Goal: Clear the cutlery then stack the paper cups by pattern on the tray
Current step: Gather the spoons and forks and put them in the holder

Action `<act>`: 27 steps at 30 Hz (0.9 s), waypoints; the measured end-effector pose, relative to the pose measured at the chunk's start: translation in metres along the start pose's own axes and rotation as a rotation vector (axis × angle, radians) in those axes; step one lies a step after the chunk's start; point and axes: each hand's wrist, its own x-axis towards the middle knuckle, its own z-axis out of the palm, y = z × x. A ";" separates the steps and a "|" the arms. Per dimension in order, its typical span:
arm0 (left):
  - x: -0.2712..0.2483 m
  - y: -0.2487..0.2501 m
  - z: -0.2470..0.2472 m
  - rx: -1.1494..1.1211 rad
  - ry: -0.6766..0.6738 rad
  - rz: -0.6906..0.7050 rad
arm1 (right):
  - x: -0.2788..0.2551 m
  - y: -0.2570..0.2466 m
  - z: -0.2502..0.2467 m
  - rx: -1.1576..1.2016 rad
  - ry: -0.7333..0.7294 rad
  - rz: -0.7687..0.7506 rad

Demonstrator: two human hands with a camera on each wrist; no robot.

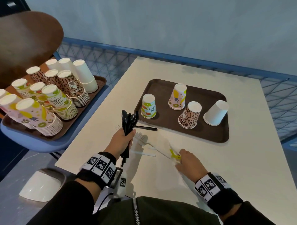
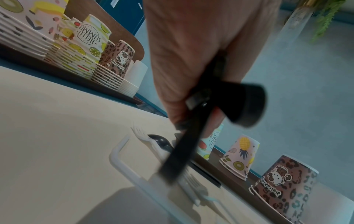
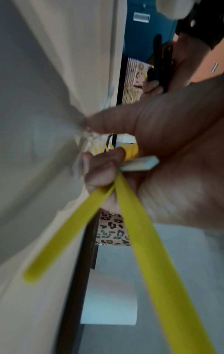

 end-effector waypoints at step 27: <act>0.019 0.011 -0.068 -0.003 0.031 0.010 | 0.057 -0.077 -0.024 -0.026 0.031 -0.155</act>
